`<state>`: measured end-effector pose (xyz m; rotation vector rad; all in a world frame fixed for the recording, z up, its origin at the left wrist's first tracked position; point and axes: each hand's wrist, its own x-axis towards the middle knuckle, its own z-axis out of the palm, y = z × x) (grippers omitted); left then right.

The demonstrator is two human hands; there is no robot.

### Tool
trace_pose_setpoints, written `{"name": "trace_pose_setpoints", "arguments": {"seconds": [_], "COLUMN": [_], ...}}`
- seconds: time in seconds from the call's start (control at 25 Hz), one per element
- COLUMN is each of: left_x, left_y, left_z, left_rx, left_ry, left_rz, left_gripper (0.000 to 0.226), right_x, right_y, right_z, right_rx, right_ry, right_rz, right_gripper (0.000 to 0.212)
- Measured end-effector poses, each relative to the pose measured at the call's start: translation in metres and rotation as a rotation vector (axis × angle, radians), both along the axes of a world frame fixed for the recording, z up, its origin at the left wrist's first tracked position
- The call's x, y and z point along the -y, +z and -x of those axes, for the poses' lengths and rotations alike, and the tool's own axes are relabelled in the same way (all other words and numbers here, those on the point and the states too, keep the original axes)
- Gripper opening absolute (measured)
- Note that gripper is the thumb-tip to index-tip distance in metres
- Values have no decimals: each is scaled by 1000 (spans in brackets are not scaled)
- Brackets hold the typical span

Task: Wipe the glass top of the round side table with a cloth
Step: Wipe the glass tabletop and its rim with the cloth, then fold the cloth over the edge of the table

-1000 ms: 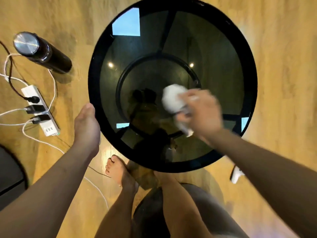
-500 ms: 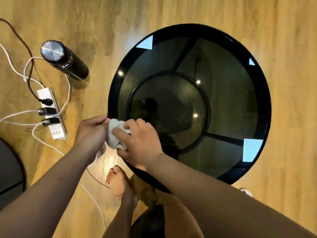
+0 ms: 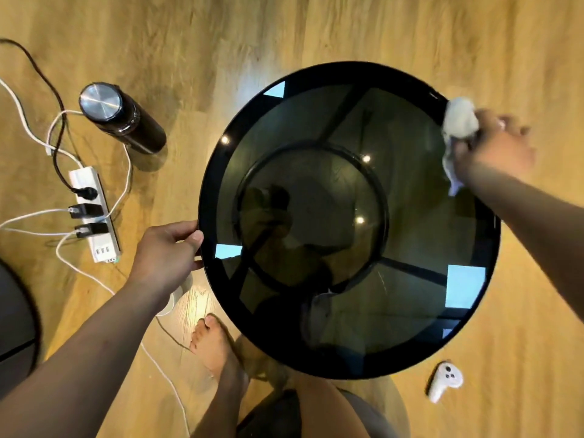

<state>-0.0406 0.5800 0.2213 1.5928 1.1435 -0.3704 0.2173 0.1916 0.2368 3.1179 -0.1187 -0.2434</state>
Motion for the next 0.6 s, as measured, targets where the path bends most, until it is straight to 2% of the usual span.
{"name": "trace_pose_setpoints", "arguments": {"seconds": [0.12,0.24,0.36,0.44,0.52,0.56,0.6], "left_x": [3,6,14,28,54,68,86], "left_y": [1,5,10,20,42,52,63], "left_z": [1,0,-2,-3,-2,-4,-5], "left_rx": [7,20,-10,-30,100,200,257], "left_ry": [13,37,88,-17,-262,-343,-401], "left_rz": [9,11,-44,-316,-575,-546,-397], "left_gripper": [25,24,26,31,32,32,33], "right_x": [56,29,-46,-102,-143,-154,-155], "right_y": [3,-1,5,15,24,28,32], "right_z": [113,237,317,336,335,328,318], "right_rx": [-61,-55,-86,-210,-342,-365,-360], "right_ry": [-268,-415,-342,-157,49,18,-119], "right_rz": [-12,-114,-287,-378,-511,-601,-705], "right_gripper": [53,51,44,42,43,45,49]}}
